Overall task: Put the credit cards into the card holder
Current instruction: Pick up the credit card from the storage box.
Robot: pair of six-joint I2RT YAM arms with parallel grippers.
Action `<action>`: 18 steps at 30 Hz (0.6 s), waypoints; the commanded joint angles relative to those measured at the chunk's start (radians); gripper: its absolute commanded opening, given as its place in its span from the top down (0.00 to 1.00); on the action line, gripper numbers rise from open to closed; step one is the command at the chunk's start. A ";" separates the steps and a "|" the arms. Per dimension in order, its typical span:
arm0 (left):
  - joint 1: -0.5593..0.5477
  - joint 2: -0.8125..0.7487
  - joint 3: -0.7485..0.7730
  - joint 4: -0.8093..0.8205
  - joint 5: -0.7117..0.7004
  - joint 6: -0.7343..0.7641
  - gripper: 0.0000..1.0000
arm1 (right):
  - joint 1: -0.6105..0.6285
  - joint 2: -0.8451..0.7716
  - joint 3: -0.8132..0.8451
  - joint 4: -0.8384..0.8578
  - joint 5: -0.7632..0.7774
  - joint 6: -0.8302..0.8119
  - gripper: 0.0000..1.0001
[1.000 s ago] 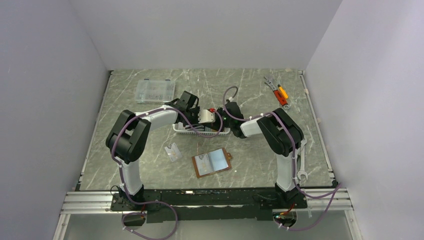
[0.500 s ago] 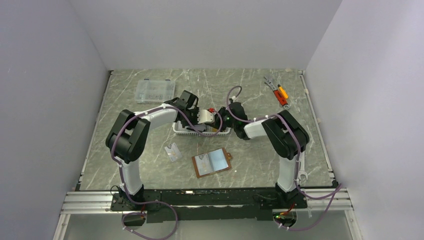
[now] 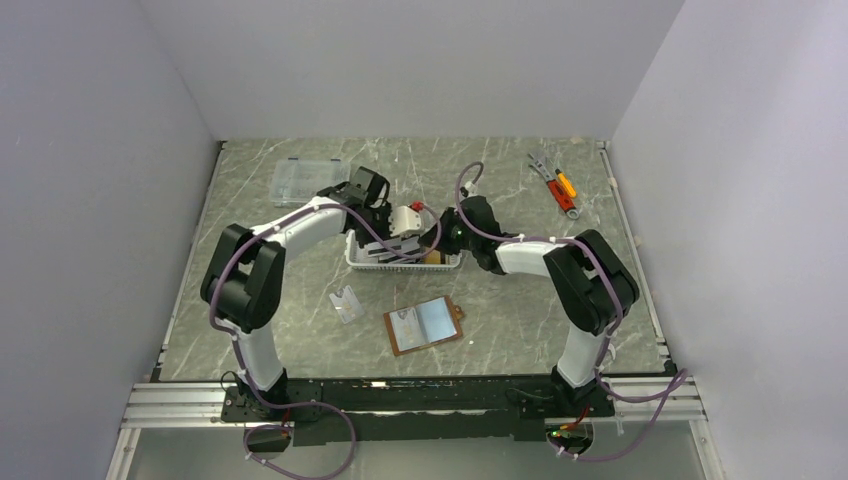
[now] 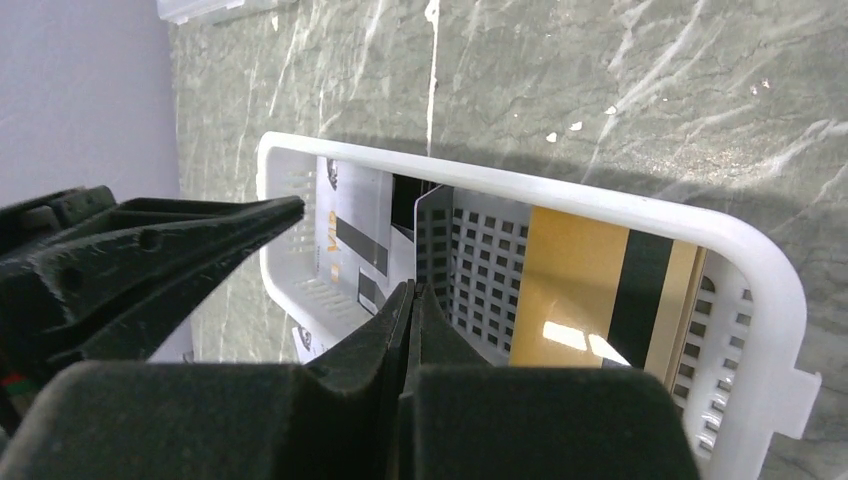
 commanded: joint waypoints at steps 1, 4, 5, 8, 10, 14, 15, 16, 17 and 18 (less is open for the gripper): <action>0.011 -0.080 0.045 -0.030 0.026 -0.024 0.98 | 0.001 -0.062 0.051 -0.016 0.008 -0.077 1.00; 0.025 -0.100 0.065 -0.048 0.055 -0.040 0.95 | 0.014 -0.063 0.075 -0.024 -0.008 -0.099 1.00; 0.028 -0.106 0.080 -0.062 0.070 -0.051 0.91 | 0.020 -0.061 0.087 -0.024 -0.014 -0.103 1.00; 0.044 -0.116 0.119 -0.099 0.146 -0.099 0.75 | 0.037 -0.053 0.105 -0.012 -0.026 -0.101 1.00; 0.056 -0.117 0.135 -0.115 0.230 -0.137 0.69 | 0.046 -0.047 0.113 0.012 -0.043 -0.099 1.00; 0.079 -0.108 0.110 -0.056 0.318 -0.171 0.66 | 0.060 -0.045 0.126 0.022 -0.069 -0.122 1.00; 0.089 -0.098 0.111 -0.048 0.329 -0.165 0.66 | 0.062 -0.046 0.129 0.010 -0.068 -0.130 1.00; 0.102 -0.084 0.122 -0.051 0.344 -0.155 0.66 | 0.064 -0.046 0.133 0.002 -0.068 -0.139 1.00; 0.117 -0.068 0.146 -0.062 0.363 -0.145 0.66 | 0.070 -0.051 0.133 -0.001 -0.070 -0.151 1.00; 0.131 -0.051 0.170 -0.075 0.382 -0.135 0.66 | 0.074 -0.054 0.134 -0.009 -0.062 -0.161 1.00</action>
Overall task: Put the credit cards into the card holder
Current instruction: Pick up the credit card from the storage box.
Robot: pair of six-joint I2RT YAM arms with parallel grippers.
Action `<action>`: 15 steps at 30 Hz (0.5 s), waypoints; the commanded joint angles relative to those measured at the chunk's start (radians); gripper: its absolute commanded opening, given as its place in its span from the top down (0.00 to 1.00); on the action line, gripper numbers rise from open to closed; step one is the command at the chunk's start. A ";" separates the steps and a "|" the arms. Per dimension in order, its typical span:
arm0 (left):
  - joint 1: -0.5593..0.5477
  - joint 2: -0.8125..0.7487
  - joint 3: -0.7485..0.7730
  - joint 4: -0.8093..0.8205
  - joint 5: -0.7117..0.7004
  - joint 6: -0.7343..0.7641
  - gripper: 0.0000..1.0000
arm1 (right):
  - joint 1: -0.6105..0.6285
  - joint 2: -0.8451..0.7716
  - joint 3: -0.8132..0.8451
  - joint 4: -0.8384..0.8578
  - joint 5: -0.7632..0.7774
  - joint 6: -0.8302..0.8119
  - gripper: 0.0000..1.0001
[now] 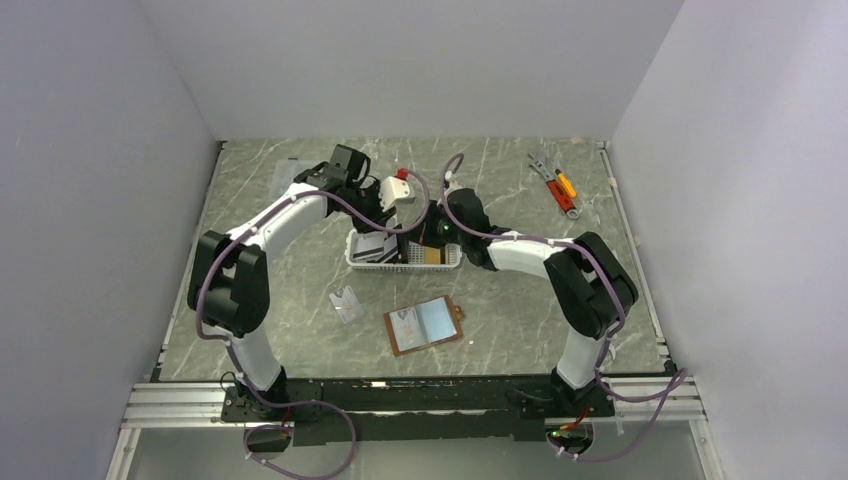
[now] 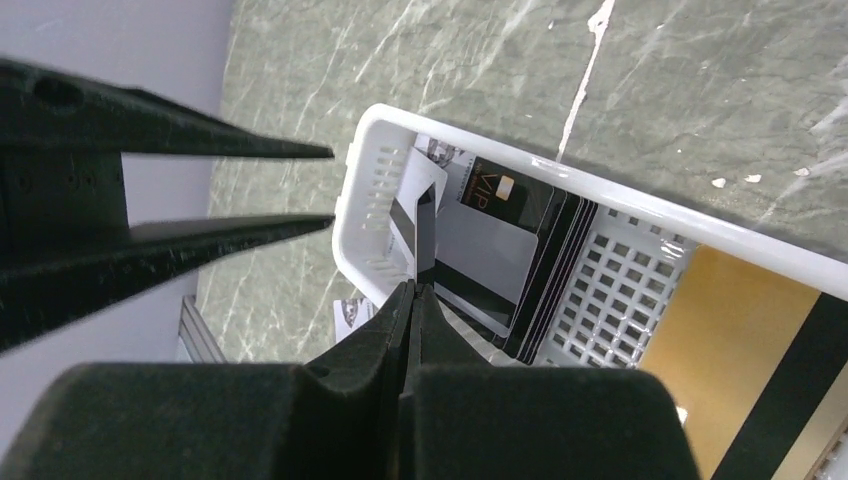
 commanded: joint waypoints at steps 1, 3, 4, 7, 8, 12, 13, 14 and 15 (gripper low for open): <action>0.057 0.040 0.092 -0.032 0.156 0.010 0.66 | 0.017 -0.039 0.042 0.013 -0.002 -0.070 1.00; 0.085 0.067 0.138 -0.077 0.220 0.030 0.66 | 0.019 -0.051 0.044 0.000 0.013 -0.092 1.00; 0.097 0.078 0.160 -0.095 0.252 0.032 0.66 | 0.022 -0.060 0.046 -0.012 0.024 -0.108 1.00; 0.130 0.108 0.235 -0.148 0.312 0.011 0.66 | 0.024 -0.090 0.060 -0.054 0.067 -0.157 1.00; 0.140 0.108 0.246 -0.156 0.332 0.001 0.66 | 0.025 -0.099 0.075 -0.073 0.085 -0.173 1.00; 0.147 0.047 0.198 -0.113 0.355 -0.047 0.66 | 0.023 -0.127 0.125 -0.149 0.131 -0.232 1.00; 0.147 0.026 0.181 -0.098 0.357 -0.064 0.66 | 0.024 -0.133 0.137 -0.168 0.142 -0.244 1.00; 0.147 -0.001 0.163 -0.082 0.357 -0.080 0.66 | 0.022 -0.142 0.144 -0.181 0.147 -0.256 1.00; 0.149 -0.020 0.151 -0.074 0.362 -0.100 0.67 | 0.022 -0.152 0.149 -0.189 0.152 -0.259 1.00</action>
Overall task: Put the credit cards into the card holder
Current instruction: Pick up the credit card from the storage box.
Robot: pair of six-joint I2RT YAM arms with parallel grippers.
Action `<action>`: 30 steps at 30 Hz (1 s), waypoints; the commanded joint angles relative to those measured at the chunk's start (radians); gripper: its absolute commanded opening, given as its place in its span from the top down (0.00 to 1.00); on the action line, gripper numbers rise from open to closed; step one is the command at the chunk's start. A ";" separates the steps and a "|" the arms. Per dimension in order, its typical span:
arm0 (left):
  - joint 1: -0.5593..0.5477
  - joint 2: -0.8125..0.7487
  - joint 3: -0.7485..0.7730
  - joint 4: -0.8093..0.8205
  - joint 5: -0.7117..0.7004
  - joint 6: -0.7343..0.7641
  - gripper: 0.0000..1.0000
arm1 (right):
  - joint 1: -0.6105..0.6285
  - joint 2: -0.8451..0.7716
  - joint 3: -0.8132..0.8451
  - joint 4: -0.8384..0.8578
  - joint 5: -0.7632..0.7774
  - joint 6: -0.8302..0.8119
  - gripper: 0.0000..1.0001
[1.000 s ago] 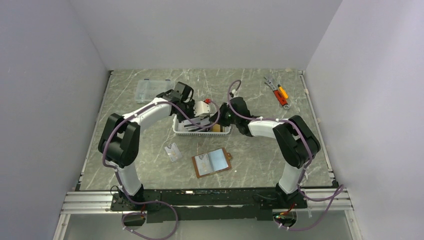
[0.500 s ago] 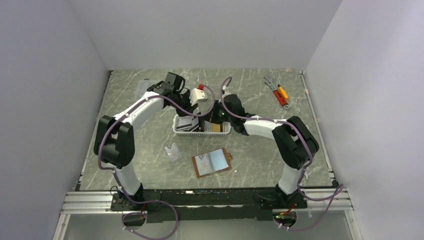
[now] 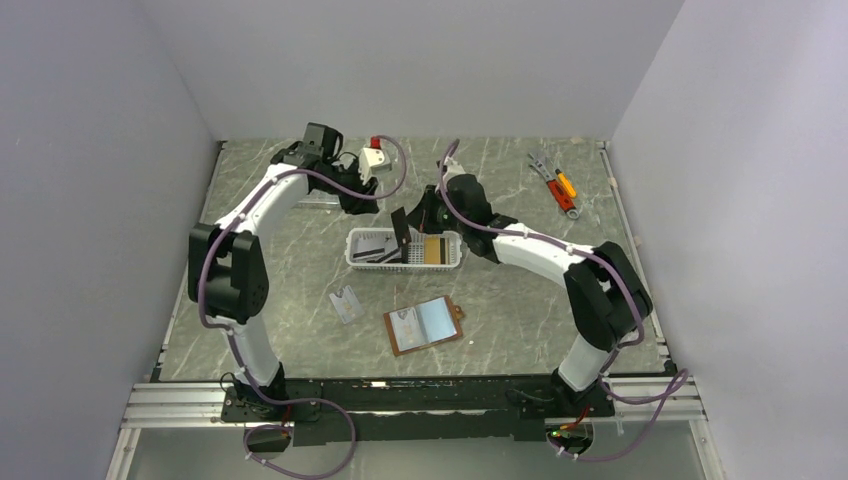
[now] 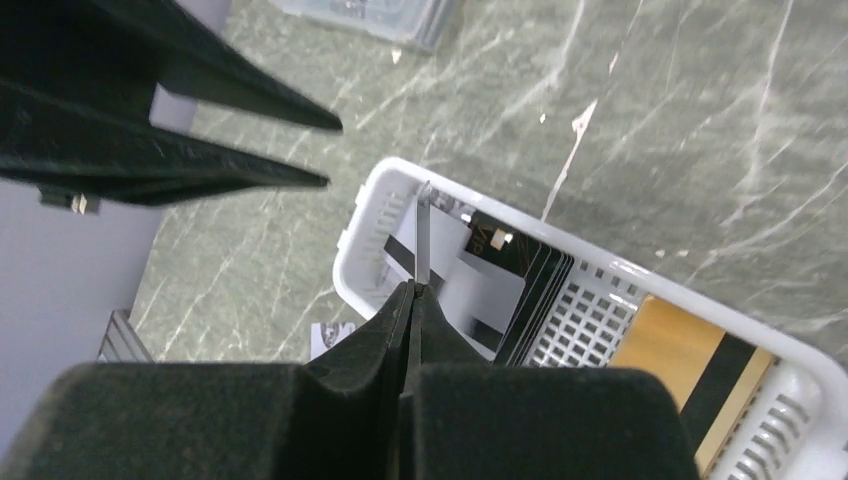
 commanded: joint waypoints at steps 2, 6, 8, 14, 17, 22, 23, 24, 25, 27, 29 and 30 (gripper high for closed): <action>-0.001 -0.156 -0.064 0.057 0.113 -0.131 0.67 | -0.003 -0.090 0.066 -0.058 0.062 -0.080 1.00; 0.025 -0.229 -0.098 0.091 0.198 -0.260 0.67 | -0.006 -0.156 0.037 -0.076 0.027 -0.079 1.00; 0.040 -0.266 -0.132 0.121 0.265 -0.328 0.67 | -0.008 -0.188 0.020 -0.074 -0.029 -0.066 1.00; 0.122 -0.311 -0.199 0.185 0.547 -0.534 0.52 | -0.009 -0.315 -0.083 0.003 -0.173 0.012 1.00; 0.165 -0.337 -0.288 0.335 0.679 -0.711 0.45 | -0.009 -0.386 -0.134 0.056 -0.206 0.065 1.00; 0.161 -0.367 -0.403 0.505 0.762 -0.927 0.44 | -0.008 -0.432 -0.180 0.160 -0.250 0.153 1.00; 0.156 -0.374 -0.427 0.553 0.774 -0.973 0.44 | -0.008 -0.433 -0.187 0.175 -0.251 0.167 1.00; 0.151 -0.384 -0.451 0.598 0.780 -1.011 0.44 | -0.006 -0.435 -0.191 0.192 -0.255 0.178 1.00; 0.145 -0.395 -0.472 0.636 0.783 -1.039 0.44 | -0.005 -0.432 -0.195 0.210 -0.258 0.192 1.00; 0.130 -0.421 -0.509 0.697 0.783 -1.088 0.43 | 0.001 -0.425 -0.196 0.242 -0.258 0.211 1.00; 0.113 -0.437 -0.534 0.765 0.781 -1.130 0.43 | 0.009 -0.417 -0.188 0.259 -0.254 0.217 1.00; 0.106 -0.441 -0.540 0.773 0.778 -1.137 0.43 | 0.013 -0.410 -0.181 0.266 -0.254 0.218 1.00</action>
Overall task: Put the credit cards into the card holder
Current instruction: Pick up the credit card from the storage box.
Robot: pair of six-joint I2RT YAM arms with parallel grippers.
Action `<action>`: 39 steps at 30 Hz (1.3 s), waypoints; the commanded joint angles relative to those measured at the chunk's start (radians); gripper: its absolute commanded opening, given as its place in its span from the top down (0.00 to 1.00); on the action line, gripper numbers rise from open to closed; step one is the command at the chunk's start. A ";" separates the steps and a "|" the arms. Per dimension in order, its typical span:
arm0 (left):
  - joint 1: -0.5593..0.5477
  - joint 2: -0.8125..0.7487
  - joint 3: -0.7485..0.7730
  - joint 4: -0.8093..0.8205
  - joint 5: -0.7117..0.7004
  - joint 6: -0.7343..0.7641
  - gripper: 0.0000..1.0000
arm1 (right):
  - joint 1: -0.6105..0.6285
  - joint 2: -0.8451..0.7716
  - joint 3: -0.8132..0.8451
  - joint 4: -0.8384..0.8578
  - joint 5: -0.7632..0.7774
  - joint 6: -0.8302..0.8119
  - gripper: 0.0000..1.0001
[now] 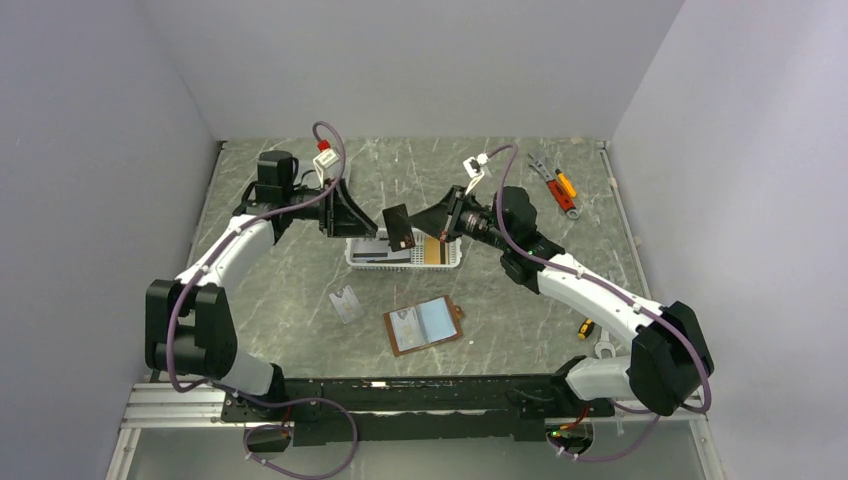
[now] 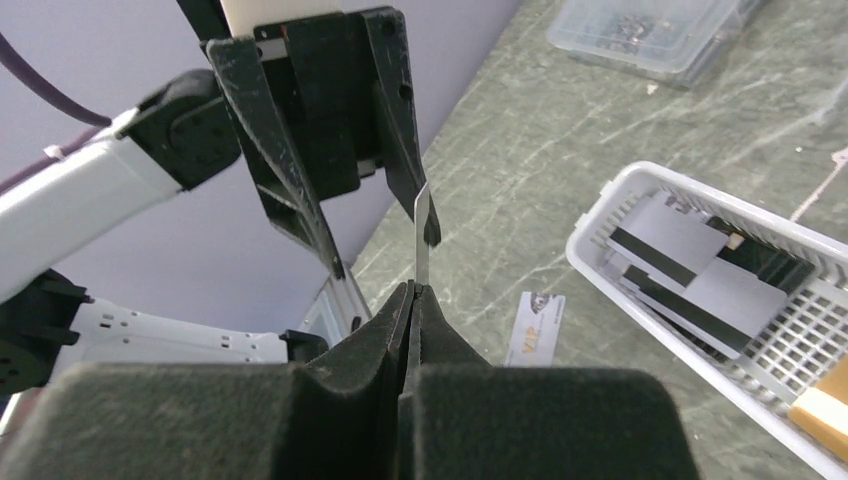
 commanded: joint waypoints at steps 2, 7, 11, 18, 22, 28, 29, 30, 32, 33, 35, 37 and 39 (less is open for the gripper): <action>-0.040 -0.077 -0.027 0.204 0.060 -0.141 0.43 | 0.020 0.012 0.020 0.145 -0.026 0.055 1.00; -0.046 -0.067 -0.024 0.161 0.035 -0.097 0.44 | 0.028 0.020 0.018 0.185 -0.032 0.079 1.00; -0.063 -0.075 -0.025 0.173 0.017 -0.097 0.44 | 0.031 0.023 0.008 0.208 -0.027 0.091 1.00; -0.079 -0.065 -0.062 0.363 0.036 -0.270 0.64 | 0.060 0.047 0.013 0.225 -0.021 0.093 1.00; -0.081 -0.047 -0.096 0.611 0.078 -0.466 0.85 | 0.079 0.052 -0.002 0.234 -0.030 0.102 0.99; -0.082 -0.064 -0.094 0.648 0.095 -0.499 1.00 | 0.079 0.021 -0.030 0.235 -0.027 0.100 0.74; -0.083 -0.067 -0.086 0.620 0.098 -0.480 1.00 | 0.079 0.021 -0.027 0.229 -0.028 0.095 0.71; -0.086 -0.072 -0.075 0.592 0.101 -0.457 1.00 | 0.078 0.023 -0.022 0.229 -0.029 0.093 0.70; -0.092 -0.079 -0.062 0.527 0.105 -0.411 1.00 | 0.079 0.032 -0.005 0.232 -0.042 0.093 0.67; -0.094 -0.083 -0.055 0.488 0.104 -0.375 1.00 | 0.079 0.040 0.003 0.235 -0.055 0.096 0.67; -0.094 -0.086 -0.038 0.413 0.104 -0.319 1.00 | 0.079 0.051 0.006 0.259 -0.076 0.113 0.67; -0.094 -0.088 -0.016 0.332 0.106 -0.261 1.00 | 0.079 0.062 -0.006 0.296 -0.100 0.138 0.69; -0.094 -0.092 0.006 0.244 0.105 -0.190 1.00 | 0.080 0.065 -0.026 0.332 -0.106 0.162 0.72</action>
